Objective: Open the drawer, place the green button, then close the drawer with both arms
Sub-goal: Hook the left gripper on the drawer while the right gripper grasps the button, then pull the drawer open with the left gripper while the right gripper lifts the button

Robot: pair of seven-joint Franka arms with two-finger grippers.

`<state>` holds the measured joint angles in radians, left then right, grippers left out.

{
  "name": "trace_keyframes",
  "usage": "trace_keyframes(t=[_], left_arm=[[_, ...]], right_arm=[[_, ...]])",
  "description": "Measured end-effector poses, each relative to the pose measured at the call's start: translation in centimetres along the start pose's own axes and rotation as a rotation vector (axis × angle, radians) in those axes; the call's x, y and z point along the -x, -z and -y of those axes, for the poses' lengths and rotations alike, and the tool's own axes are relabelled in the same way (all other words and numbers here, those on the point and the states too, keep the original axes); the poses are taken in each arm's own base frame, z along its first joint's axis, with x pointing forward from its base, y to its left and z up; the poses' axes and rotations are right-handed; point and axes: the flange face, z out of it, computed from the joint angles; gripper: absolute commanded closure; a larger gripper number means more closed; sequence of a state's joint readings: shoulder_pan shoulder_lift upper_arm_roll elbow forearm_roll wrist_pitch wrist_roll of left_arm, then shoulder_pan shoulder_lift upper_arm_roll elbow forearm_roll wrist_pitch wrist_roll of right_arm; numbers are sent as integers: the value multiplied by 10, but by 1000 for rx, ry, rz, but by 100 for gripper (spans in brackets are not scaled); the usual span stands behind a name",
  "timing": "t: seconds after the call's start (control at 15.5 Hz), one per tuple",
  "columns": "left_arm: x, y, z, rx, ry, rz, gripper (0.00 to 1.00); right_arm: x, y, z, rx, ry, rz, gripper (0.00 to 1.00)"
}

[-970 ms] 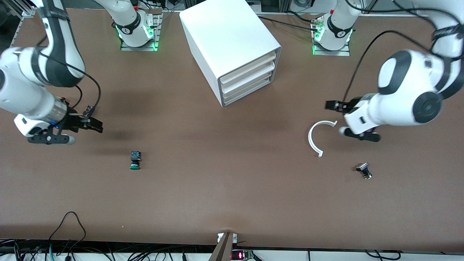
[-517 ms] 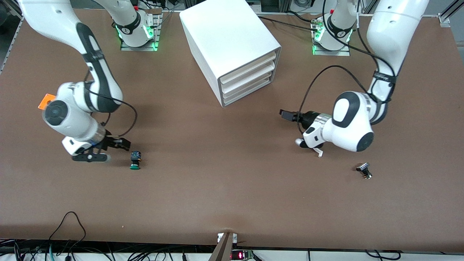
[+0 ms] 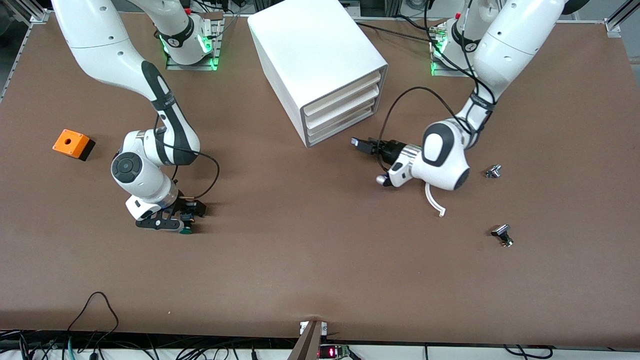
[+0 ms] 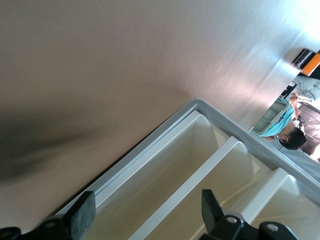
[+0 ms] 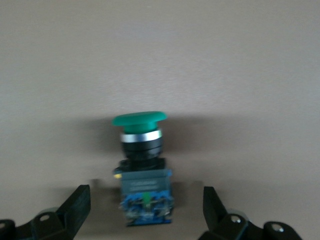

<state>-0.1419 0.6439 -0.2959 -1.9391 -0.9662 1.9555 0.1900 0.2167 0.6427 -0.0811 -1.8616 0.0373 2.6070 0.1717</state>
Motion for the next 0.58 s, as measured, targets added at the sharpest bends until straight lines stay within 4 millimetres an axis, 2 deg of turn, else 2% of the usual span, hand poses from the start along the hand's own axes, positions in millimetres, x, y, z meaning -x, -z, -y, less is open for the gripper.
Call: trace_keyframes(t=[0.13,0.26,0.39,0.45,0.58], left_arm=[[8,-24,-10,-15,-19,32,8],[15,-42,-15,-19,-24,56,8],[19,-54,-15,-25,-21,55,15],[21,-60,-14,-32,-21,48,21],[26,-74,-14,-47,-26,33,38]], right_arm=[[-2,-1,-6,1,-10,-1,33],[-2,-1,-7,1,-10,0,54],[-1,-2,-3,0,-2,1,64],[-1,-2,0,-1,2,1,72],[-1,-1,5,-3,9,-1,78]])
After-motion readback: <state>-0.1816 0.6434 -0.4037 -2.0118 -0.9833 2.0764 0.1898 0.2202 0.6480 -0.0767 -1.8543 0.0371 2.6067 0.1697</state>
